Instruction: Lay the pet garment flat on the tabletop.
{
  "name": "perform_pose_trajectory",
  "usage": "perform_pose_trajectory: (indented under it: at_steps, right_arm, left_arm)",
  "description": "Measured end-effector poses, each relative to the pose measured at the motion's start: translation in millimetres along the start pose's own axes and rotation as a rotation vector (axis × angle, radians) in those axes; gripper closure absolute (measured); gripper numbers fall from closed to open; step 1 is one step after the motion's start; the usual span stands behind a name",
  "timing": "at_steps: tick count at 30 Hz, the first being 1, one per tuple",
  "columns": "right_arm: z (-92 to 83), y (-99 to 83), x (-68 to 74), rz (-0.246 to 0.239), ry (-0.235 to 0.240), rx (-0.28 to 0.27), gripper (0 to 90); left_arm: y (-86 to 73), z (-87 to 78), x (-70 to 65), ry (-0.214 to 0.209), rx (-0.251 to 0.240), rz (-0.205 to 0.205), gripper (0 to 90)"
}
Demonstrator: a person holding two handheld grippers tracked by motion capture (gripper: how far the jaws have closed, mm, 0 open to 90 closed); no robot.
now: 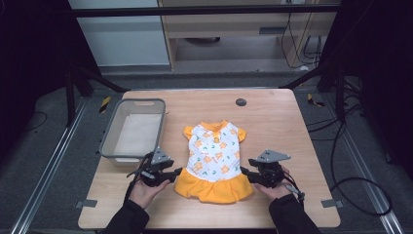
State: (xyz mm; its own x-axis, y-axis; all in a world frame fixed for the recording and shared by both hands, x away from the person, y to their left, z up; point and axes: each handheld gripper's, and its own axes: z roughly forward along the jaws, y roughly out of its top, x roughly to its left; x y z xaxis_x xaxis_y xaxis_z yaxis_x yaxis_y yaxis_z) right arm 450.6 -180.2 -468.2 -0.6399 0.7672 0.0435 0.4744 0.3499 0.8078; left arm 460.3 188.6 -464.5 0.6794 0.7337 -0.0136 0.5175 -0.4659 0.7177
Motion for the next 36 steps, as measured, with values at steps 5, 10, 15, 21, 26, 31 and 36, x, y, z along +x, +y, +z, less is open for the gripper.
perform_pose_trajectory:
  at_steps: [5, 10, 15, 21, 26, 31, 36]
  right_arm:
    - [8.1, -18.6, 4.8, 0.009, 0.025, 0.066, 55.2]
    - [12.0, -24.8, 8.0, 0.007, 0.032, 0.094, 59.8]
    - [16.1, -28.0, 12.2, -0.012, 0.035, 0.13, 69.8]
    - [13.5, -27.0, 11.4, -0.004, 0.049, 0.15, 85.6]
    - [6.4, -26.0, 10.6, -0.017, 0.053, 0.16, 85.4]
    - [2.2, -30.1, 8.9, -0.028, 0.034, 0.174, 79.4]
    - [-6.5, -25.0, 7.1, -0.027, 0.033, 0.108, 75.0]
  left_arm:
    - [-10.8, 9.2, -4.4, -0.046, 0.055, -0.021, 60.4]
    - [-16.5, 14.1, -11.1, -0.083, 0.102, -0.031, 72.9]
    - [-17.3, 13.1, -16.8, -0.084, 0.109, -0.017, 84.9]
    - [-19.3, 9.6, -21.2, -0.1, 0.122, -0.015, 87.9]
    - [-24.3, 4.5, -29.6, -0.109, 0.113, -0.006, 87.4]
    - [-27.3, 0.4, -36.9, -0.092, 0.088, 0.022, 75.9]
    - [-20.3, -12.2, -30.2, -0.058, 0.004, 0.023, 66.1]
